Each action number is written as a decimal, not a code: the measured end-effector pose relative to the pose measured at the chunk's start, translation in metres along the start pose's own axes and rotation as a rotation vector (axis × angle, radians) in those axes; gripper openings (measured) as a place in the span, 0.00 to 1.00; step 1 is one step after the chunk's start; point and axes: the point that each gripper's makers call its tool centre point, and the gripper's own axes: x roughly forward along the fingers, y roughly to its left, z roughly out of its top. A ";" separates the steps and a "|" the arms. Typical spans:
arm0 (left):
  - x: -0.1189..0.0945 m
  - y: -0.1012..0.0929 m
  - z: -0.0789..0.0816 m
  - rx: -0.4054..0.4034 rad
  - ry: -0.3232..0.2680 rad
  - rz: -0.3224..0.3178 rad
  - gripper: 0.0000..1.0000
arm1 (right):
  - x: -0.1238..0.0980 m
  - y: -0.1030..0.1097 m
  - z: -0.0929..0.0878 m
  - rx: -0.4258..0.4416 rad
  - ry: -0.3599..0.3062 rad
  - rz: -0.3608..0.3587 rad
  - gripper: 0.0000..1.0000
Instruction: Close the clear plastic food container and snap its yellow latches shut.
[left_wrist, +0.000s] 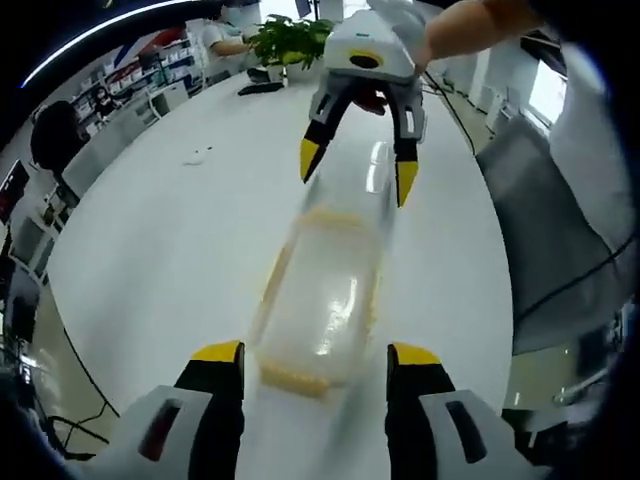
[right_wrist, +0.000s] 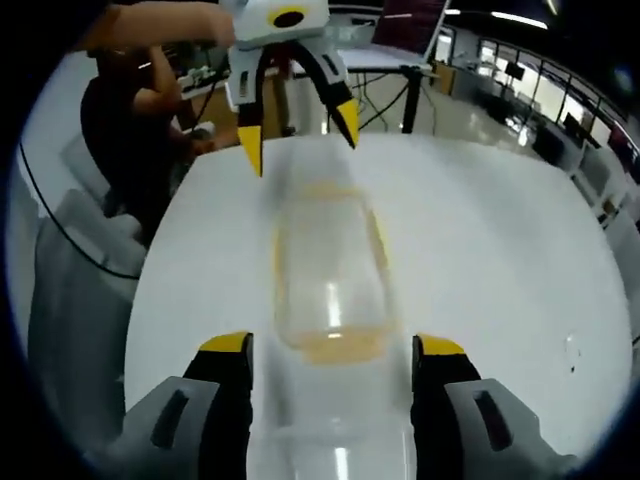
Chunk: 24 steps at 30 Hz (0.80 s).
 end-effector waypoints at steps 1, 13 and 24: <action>0.001 -0.001 -0.002 0.015 0.004 -0.009 0.51 | 0.001 -0.001 -0.002 -0.004 0.007 -0.001 0.61; 0.017 0.000 -0.022 0.127 0.052 -0.061 0.49 | 0.018 0.002 -0.010 -0.074 0.065 0.014 0.60; 0.033 0.009 -0.041 0.150 0.090 -0.100 0.46 | 0.034 -0.006 -0.019 -0.085 0.094 0.028 0.59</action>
